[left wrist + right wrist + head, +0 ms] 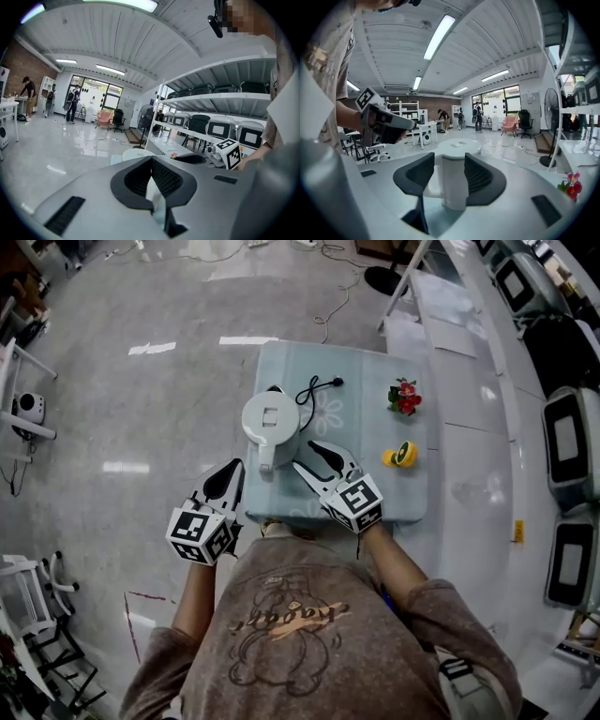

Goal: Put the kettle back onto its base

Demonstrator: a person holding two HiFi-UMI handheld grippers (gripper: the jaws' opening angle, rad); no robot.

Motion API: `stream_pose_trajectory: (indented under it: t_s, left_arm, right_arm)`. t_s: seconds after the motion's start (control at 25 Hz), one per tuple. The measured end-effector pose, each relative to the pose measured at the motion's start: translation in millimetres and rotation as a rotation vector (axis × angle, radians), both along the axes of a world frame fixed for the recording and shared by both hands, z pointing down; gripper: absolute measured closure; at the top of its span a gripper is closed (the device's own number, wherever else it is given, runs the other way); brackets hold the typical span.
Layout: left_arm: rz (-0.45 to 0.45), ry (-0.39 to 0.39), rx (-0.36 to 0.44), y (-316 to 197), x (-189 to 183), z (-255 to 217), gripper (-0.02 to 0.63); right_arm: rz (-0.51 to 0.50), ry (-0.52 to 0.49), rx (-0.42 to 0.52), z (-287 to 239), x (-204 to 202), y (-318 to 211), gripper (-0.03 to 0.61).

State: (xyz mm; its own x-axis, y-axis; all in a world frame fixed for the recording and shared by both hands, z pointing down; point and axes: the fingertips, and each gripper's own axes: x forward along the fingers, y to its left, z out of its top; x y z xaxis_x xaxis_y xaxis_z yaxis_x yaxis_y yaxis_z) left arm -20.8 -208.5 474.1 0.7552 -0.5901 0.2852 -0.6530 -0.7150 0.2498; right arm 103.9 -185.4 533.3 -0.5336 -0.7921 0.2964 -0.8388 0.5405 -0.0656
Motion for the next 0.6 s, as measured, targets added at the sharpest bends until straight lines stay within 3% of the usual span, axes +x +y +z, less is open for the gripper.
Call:
stream_pose_trajectory:
  t_s: [0.36, 0.6]
  left_arm:
    - [0.015, 0.041, 0.043, -24, 15, -22, 0.592]
    - [-0.018, 0.032, 0.073, -35, 9, -26, 0.592]
  right_arm:
    - [0.176, -0.043, 0.029, -44, 58, -4, 0.388]
    - [0.287, -0.042, 0.064, -61, 93, 0, 0.433]
